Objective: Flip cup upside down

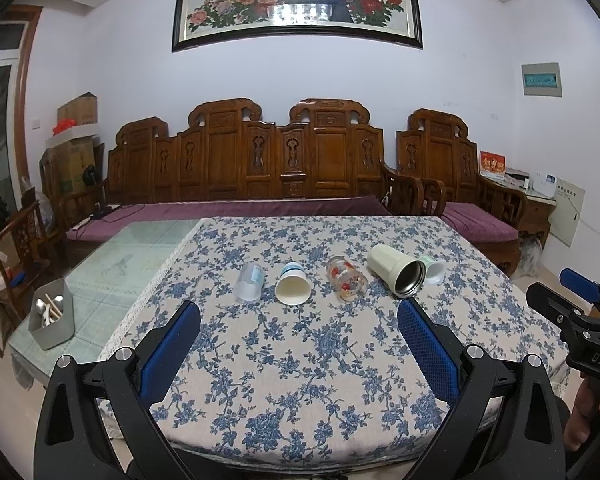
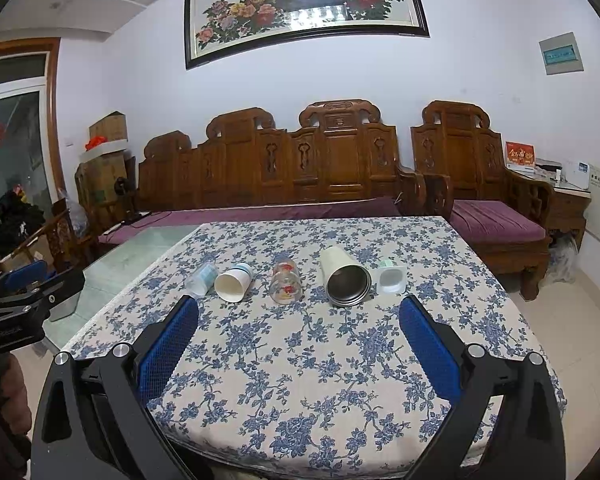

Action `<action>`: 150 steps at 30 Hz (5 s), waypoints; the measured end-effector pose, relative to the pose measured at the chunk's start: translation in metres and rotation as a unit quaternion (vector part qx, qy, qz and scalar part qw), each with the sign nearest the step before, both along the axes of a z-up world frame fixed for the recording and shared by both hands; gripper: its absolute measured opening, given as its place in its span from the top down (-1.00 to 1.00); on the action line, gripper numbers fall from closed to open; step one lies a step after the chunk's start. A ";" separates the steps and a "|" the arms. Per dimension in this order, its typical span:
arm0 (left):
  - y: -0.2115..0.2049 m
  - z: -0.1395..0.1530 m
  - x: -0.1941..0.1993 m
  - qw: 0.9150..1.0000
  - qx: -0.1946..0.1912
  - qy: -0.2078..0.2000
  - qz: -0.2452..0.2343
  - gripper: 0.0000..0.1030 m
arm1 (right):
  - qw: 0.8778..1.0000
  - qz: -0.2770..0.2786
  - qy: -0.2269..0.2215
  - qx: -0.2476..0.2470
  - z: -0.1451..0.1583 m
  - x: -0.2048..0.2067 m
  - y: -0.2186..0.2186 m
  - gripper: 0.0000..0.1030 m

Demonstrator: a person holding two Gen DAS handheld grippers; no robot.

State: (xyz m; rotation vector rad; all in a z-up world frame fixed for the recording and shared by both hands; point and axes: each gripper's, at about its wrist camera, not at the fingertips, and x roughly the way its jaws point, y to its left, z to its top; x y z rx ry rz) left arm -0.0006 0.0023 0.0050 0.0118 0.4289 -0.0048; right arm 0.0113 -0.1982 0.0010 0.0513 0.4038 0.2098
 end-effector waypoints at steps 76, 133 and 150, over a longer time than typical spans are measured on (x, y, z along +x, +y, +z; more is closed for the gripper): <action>0.013 -0.097 0.192 0.985 0.008 0.164 -0.053 -0.85 | 0.981 0.036 0.155 -0.109 -0.075 0.282 -0.006 -0.84; 0.054 -0.126 0.148 0.978 -0.019 0.205 -0.030 -0.84 | 0.904 0.168 0.385 -0.071 -0.140 0.260 0.076 -0.51; 0.064 -0.117 0.144 0.978 -0.009 0.208 -0.014 -0.84 | 0.916 0.172 0.357 -0.061 -0.151 0.235 0.111 -0.52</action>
